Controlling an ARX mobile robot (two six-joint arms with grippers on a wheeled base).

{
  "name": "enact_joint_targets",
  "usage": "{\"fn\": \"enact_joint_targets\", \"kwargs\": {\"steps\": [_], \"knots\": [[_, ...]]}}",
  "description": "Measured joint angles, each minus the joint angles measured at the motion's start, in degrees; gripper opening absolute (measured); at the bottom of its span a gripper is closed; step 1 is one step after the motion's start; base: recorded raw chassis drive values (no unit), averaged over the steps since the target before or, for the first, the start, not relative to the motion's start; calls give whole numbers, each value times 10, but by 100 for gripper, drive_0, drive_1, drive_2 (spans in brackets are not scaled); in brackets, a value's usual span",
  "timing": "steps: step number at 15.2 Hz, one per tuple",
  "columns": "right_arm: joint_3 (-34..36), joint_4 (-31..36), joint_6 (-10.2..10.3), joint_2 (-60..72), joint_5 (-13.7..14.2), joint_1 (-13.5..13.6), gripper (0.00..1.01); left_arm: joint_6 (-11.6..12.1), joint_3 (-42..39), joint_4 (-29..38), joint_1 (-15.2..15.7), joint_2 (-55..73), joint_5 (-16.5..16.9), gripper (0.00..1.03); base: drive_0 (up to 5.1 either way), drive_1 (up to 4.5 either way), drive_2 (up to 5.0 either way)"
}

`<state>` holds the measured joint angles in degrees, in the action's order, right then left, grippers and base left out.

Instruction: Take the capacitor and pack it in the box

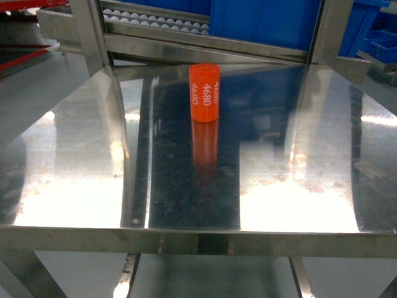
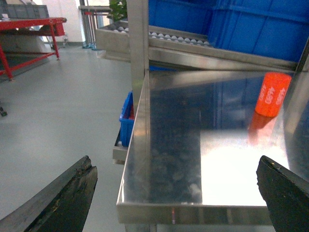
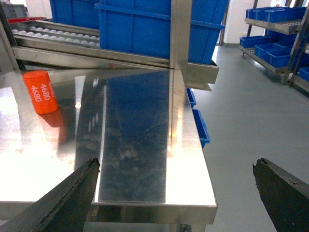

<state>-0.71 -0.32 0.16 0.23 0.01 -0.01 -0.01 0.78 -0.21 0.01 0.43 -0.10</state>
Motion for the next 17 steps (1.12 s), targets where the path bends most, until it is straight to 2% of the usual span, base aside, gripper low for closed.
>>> {"fn": "enact_joint_targets", "kwargs": {"steps": [17], "knots": [[0, 0, 0, 0, 0, 0, 98, 0, 0, 0, 0, 0, 1, 98, 0, 0, 0]]}}
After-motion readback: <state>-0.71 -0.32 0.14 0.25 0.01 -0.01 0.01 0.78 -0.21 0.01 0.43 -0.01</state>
